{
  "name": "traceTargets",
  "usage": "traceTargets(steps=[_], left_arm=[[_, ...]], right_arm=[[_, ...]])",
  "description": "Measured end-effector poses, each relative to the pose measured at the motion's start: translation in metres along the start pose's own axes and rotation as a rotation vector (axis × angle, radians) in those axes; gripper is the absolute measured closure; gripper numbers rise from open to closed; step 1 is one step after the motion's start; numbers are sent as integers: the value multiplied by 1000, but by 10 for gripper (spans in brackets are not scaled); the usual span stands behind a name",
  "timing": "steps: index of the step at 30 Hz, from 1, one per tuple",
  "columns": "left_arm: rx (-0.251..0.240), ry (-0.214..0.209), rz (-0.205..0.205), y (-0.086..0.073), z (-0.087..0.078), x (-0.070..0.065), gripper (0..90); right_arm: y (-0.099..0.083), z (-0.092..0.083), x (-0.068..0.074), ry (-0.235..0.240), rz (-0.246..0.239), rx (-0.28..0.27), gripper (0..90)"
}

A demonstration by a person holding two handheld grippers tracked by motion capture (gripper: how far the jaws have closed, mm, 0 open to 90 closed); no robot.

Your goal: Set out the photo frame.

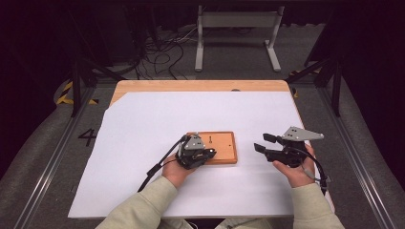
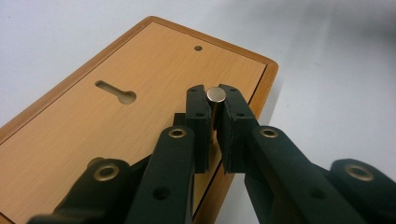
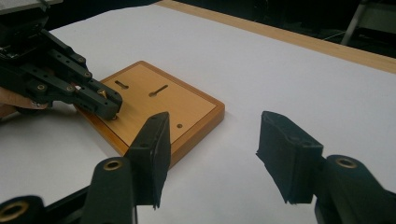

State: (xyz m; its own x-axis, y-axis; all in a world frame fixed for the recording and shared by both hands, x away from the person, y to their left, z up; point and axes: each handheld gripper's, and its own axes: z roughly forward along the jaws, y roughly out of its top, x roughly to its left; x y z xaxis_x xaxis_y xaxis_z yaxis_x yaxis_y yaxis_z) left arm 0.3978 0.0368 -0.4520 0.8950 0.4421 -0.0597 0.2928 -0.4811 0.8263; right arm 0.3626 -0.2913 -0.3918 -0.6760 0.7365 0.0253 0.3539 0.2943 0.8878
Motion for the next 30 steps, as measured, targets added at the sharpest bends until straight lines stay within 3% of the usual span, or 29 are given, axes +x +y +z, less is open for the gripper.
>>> traceTargets(steps=[2, 5, 6, 7, 8, 9, 12, 16, 17, 22, 25, 30], left_arm=[[-3, 2, 8, 0, 0, -1, 836], [-4, 25, 66, 0, 1, -5, 837], [-4, 25, 66, 0, 1, -5, 837], [0, 41, 105, -1, 1, -7, 838], [0, 41, 105, -1, 1, -7, 837], [1, 51, 128, -1, 1, -8, 837], [-1, 87, 247, -3, 0, -13, 833], [3, 125, 349, -7, -2, -21, 830], [3, 125, 349, -7, -2, -21, 829], [7, 183, 510, -11, -4, -33, 834], [-8, 194, 592, -15, -5, -36, 836], [-18, 211, 652, -18, -5, -40, 838]], right_arm=[[0, 0, 0, 2, 0, 1, 443], [0, 1, 1, 4, -3, 4, 444], [0, 1, 1, 4, -3, 4, 444], [0, 1, 1, 6, -5, 6, 445], [0, 1, 1, 6, -5, 6, 445], [0, 1, 1, 7, -6, 6, 445], [0, 1, 1, 6, -10, 6, 445], [1, 1, 2, 10, -20, 5, 445], [1, 1, 2, 10, -20, 5, 445], [2, 2, 3, 16, -32, 1, 454], [2, 3, 4, 36, -32, 6, 477], [4, 5, 6, 67, -22, 32, 500]])
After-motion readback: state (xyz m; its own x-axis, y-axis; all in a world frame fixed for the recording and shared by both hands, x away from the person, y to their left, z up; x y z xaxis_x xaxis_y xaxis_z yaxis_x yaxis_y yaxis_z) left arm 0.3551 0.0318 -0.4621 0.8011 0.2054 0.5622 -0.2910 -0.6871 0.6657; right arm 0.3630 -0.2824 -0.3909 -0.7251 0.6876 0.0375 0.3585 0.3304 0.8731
